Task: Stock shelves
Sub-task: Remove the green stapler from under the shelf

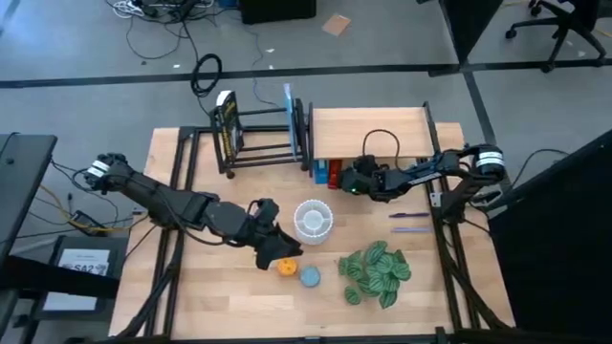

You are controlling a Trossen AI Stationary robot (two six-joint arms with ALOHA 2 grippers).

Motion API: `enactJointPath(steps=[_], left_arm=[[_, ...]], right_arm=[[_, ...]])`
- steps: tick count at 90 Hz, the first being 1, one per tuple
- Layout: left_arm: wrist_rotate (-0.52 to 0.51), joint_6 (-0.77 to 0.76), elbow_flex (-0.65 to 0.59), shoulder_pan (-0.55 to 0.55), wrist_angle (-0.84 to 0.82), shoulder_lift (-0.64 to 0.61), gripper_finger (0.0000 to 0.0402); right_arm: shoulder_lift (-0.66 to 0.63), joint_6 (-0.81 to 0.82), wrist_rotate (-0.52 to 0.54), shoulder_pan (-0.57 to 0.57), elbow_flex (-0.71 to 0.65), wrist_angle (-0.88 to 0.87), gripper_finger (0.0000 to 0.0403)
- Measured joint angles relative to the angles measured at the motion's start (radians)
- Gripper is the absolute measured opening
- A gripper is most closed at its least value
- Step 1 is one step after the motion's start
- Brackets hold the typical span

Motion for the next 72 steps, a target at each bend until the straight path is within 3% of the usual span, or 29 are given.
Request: enactJointPath(steps=[23,40,72], left_arm=[[0.000,0.001,0.000,0.000,0.000,0.000,0.0140],[0.000,-0.002,0.000,0.000,-0.001,0.000,0.0140],[0.000,-0.003,0.000,0.000,0.001,0.000,0.0140]], right_arm=[[0.044,0.012,0.048,0.004,0.003,0.009,0.0153],[0.039,0.040,0.032,0.027,0.000,-0.015,0.0090],[-0.016,0.161,-0.001,0.085,-0.001,-0.138,0.0089]])
